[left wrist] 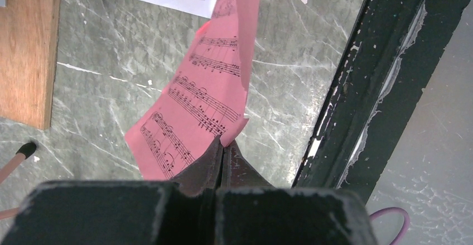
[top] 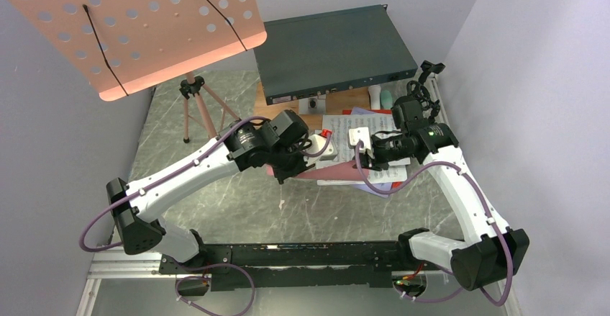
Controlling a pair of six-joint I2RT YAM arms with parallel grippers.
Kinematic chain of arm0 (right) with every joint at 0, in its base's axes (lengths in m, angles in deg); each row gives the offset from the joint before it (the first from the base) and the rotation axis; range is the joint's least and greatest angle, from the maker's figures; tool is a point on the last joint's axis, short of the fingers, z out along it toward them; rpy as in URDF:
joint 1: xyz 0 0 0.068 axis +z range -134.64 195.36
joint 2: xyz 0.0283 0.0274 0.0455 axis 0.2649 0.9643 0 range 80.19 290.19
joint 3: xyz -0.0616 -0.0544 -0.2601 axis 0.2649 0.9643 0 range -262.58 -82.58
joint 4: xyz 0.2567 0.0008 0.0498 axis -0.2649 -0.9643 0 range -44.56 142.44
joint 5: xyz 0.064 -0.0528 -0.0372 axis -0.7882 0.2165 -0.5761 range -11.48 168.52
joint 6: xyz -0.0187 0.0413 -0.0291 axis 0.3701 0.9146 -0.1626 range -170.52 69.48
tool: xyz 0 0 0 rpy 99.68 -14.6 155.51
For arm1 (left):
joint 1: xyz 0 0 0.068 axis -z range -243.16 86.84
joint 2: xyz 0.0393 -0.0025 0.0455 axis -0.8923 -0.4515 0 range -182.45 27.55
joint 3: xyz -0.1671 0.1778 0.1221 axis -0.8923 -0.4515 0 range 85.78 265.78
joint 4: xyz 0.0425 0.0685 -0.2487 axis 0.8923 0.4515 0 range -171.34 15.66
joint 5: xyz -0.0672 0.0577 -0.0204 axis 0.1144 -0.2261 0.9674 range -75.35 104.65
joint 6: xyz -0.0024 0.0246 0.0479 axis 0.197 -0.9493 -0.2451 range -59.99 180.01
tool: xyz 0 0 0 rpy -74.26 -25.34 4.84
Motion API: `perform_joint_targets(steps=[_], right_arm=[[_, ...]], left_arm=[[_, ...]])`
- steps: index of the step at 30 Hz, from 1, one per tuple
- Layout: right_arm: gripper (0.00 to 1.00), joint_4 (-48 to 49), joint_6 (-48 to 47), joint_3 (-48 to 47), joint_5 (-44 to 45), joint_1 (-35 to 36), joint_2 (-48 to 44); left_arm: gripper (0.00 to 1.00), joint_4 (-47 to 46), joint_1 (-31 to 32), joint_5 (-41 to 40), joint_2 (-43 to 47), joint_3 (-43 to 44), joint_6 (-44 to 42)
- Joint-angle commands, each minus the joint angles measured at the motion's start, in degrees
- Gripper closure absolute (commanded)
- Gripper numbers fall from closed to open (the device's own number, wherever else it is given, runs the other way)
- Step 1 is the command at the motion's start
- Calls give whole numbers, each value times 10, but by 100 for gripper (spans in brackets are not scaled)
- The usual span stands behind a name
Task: Pack up the instrument practice props
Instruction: Pick up the sheet music from the music stand, then place the sheet music at the center of the board.
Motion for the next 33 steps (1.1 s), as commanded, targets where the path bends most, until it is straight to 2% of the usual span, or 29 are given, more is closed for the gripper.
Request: perform_joint_targets(steps=[1, 7, 8, 13, 17, 20, 23, 25, 30, 33], right_arm=[[100, 18, 4, -3, 2, 3, 2], [100, 55, 27, -19, 63, 3, -3], [100, 60, 30, -29, 78, 2, 0], [100, 84, 39, -102, 168, 3, 23], [100, 135, 54, -137, 248, 1, 34], [100, 161, 60, -134, 267, -4, 25], [100, 176, 46, -85, 271, -10, 6], [100, 197, 29, -17, 281, -15, -12], [100, 276, -8, 140, 313, -46, -48], [100, 320, -38, 217, 317, -67, -62]], left_arm=[[100, -38, 4, -11, 31, -20, -4], [100, -142, 3, -53, 50, -78, -3], [100, -151, 3, -58, 46, -77, -3], [100, -197, -5, -186, 10, -30, -5], [100, -256, -16, -227, -18, 0, -17], [100, -332, -18, -230, -23, -13, -33], [100, -419, -18, -205, -24, -55, -42], [100, -467, -19, -172, -35, -89, -40], [94, -518, -19, -124, -115, -142, -6], [77, -528, -19, -119, -169, -164, 20]])
